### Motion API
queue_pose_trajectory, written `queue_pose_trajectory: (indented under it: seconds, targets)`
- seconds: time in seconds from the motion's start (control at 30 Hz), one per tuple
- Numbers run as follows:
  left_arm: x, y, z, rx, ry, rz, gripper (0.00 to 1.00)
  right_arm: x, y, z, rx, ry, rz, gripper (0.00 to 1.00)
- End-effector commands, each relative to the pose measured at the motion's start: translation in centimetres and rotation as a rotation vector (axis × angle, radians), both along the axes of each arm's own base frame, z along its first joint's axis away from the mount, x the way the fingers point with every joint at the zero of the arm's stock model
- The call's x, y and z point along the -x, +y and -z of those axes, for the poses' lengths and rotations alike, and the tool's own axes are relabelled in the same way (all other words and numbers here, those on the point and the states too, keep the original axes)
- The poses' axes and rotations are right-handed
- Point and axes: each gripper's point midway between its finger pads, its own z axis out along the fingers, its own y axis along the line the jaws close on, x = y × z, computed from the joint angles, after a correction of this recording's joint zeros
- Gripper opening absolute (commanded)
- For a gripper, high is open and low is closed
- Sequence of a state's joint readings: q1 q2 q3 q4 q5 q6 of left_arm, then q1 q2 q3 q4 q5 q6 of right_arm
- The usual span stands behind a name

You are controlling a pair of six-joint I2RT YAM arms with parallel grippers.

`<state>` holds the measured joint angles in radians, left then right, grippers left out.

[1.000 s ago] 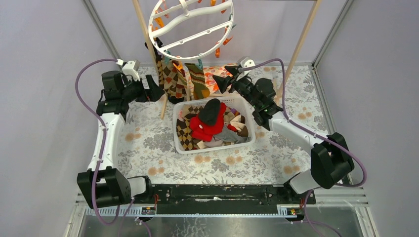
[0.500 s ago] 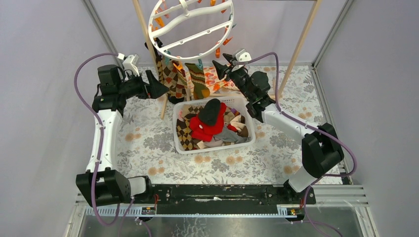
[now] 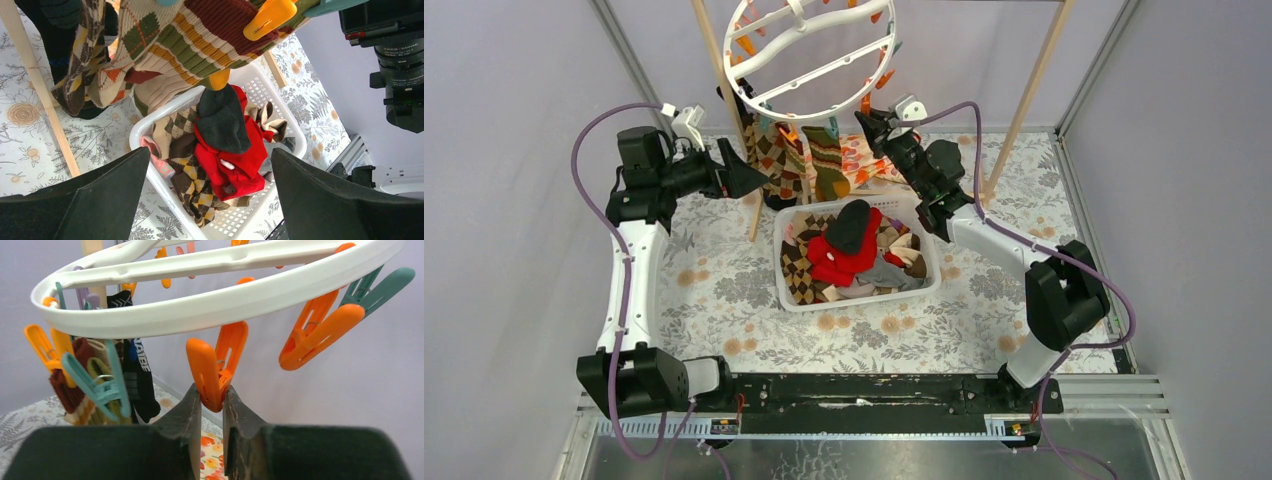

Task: Clip the socks to the hanger
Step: Open the clamp at the hanger.

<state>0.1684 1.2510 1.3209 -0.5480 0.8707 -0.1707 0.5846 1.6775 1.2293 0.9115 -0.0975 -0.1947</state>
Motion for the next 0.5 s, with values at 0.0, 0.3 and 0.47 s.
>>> queue_pose_trajectory:
  seconds: [0.0, 0.3, 0.47]
  targets:
    - [0.8, -0.4, -1.8, 0.017, -0.025, 0.022, 0.99, 2.2, -0.8, -4.6, -0.057, -0.121, -0.005, 0.09]
    - [0.8, -1.3, -3.3, -0.005, -0.063, 0.022, 0.99, 4.7, -1.6, -4.9, -0.048, -0.116, -0.045, 0.0]
    - [0.6, -2.7, -3.2, -0.025, -0.066, 0.037, 0.99, 5.5, -1.6, -5.3, -0.052, -0.108, -0.071, 0.0]
